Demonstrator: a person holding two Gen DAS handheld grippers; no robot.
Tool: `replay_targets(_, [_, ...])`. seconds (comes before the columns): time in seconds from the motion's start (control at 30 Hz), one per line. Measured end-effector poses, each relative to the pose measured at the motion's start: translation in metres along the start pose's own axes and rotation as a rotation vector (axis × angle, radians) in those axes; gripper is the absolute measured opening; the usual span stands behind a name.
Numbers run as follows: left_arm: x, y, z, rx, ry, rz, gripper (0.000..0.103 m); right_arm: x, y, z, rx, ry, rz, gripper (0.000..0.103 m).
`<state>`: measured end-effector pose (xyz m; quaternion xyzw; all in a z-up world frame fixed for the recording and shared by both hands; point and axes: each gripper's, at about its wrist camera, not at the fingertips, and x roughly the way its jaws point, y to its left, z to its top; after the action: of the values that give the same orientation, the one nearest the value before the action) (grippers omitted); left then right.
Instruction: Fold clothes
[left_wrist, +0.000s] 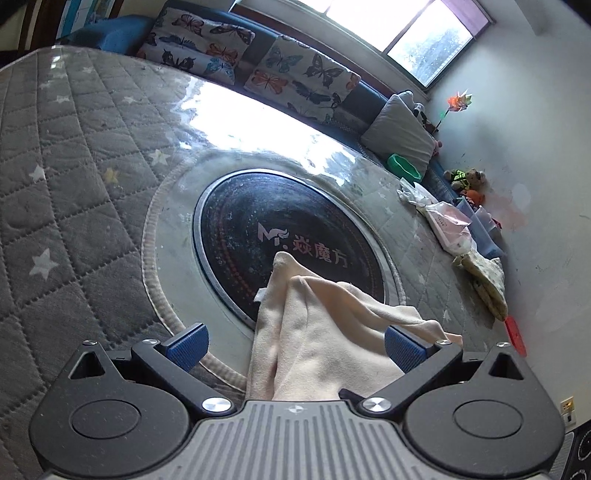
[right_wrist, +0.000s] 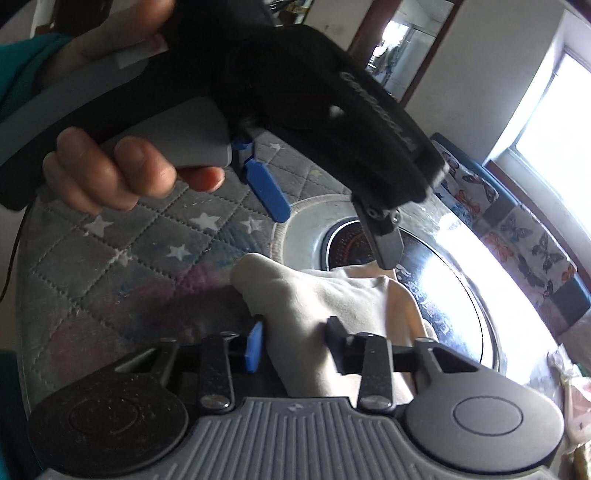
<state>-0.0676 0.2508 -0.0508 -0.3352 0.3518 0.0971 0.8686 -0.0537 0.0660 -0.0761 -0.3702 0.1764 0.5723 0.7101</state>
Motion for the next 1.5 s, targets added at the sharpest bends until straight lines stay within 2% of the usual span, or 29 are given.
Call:
replay_targets(0.1, [0.003,0.003,0.0,-0.052,0.016,-0.026,0.103,-0.006,-0.013,-0.001,0.087,-0.022,0.021,0.017])
replay_targets(0.2, [0.005,0.008,0.0,-0.12,0.024,-0.052,0.103,-0.014,-0.03,-0.003,0.176,-0.047,0.048,0.016])
replay_targets(0.33, [0.01,0.016,-0.003,-0.254,0.056,-0.127,0.103,-0.025,-0.05,-0.008,0.286,-0.079,0.079,0.015])
replay_targets(0.53, [0.026,0.023,-0.011,-0.461,0.133,-0.253,0.103,-0.043,-0.061,-0.015,0.353,-0.131,0.083,0.014])
replay_targets(0.6, [0.032,0.024,-0.012,-0.487,0.147,-0.272,0.101,-0.048,-0.061,-0.016,0.358,-0.138,0.086,0.014])
replay_targets(0.67, [0.037,0.024,-0.013,-0.487,0.16,-0.289,0.095,-0.053,-0.059,-0.022,0.359,-0.143,0.092,0.014])
replay_targets(0.8, [0.044,0.024,-0.015,-0.473,0.18,-0.309,0.072,-0.058,-0.053,-0.028,0.357,-0.155,0.104,0.014])
replay_targets(1.0, [0.045,0.023,-0.02,-0.417,0.178,-0.274,0.044,-0.058,-0.043,-0.031,0.344,-0.159,0.103,0.014])
replay_targets(1.13, [0.043,0.021,-0.022,-0.376,0.167,-0.257,0.028,-0.062,-0.041,-0.034,0.35,-0.158,0.103,0.021])
replay_targets(1.2, [0.042,0.02,-0.023,-0.355,0.16,-0.249,0.027,-0.068,-0.043,-0.04,0.37,-0.161,0.096,0.025])
replay_targets(1.3, [0.041,0.018,-0.025,-0.323,0.151,-0.238,0.026,-0.082,-0.056,-0.057,0.446,-0.161,0.057,0.035])
replay_targets(1.5, [0.038,0.014,-0.027,-0.258,0.132,-0.212,0.026,-0.099,-0.106,-0.111,0.641,-0.071,-0.153,0.04])
